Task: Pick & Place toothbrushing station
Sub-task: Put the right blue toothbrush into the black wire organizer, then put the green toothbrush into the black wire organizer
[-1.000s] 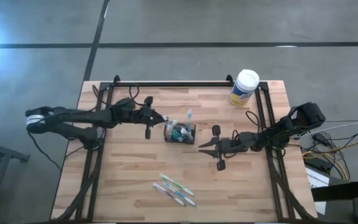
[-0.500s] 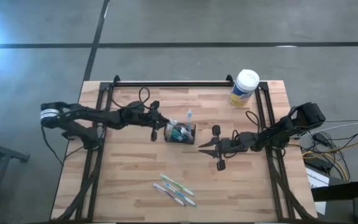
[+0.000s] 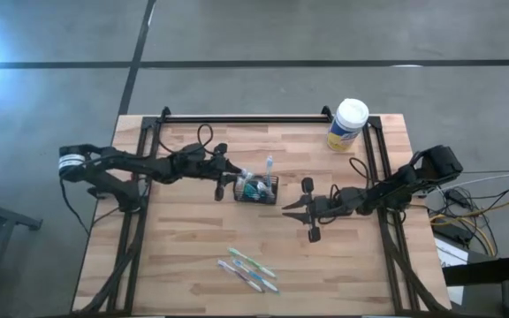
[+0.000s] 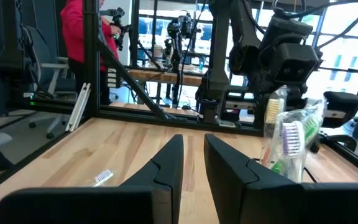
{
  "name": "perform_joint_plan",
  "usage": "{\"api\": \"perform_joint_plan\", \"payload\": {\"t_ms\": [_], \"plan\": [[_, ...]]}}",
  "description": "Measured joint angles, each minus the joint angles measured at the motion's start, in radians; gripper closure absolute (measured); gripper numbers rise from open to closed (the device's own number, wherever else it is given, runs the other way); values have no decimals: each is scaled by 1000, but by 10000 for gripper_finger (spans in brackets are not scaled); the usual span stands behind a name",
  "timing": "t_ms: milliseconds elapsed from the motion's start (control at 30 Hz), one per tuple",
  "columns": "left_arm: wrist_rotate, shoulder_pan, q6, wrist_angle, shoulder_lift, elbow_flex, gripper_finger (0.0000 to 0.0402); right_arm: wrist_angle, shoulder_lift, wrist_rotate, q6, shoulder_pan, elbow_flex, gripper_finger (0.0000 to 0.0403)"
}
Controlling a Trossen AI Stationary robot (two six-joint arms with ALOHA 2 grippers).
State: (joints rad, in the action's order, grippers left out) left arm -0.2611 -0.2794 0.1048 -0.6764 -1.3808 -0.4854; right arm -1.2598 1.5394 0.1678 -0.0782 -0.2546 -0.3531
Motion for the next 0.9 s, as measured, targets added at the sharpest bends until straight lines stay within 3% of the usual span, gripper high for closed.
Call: {"api": "perform_joint_plan", "payload": {"t_ms": [467, 633, 900], "plan": [[-7, 0, -7, 27, 11, 0, 174, 8, 0, -1, 19, 0, 0, 323], [-7, 0, 3, 29, 20, 0, 151, 7, 0, -1, 18, 0, 0, 334], [-11, 0, 32, 77, 82, 0, 147, 7, 0, -2, 18, 0, 0, 334]]}}
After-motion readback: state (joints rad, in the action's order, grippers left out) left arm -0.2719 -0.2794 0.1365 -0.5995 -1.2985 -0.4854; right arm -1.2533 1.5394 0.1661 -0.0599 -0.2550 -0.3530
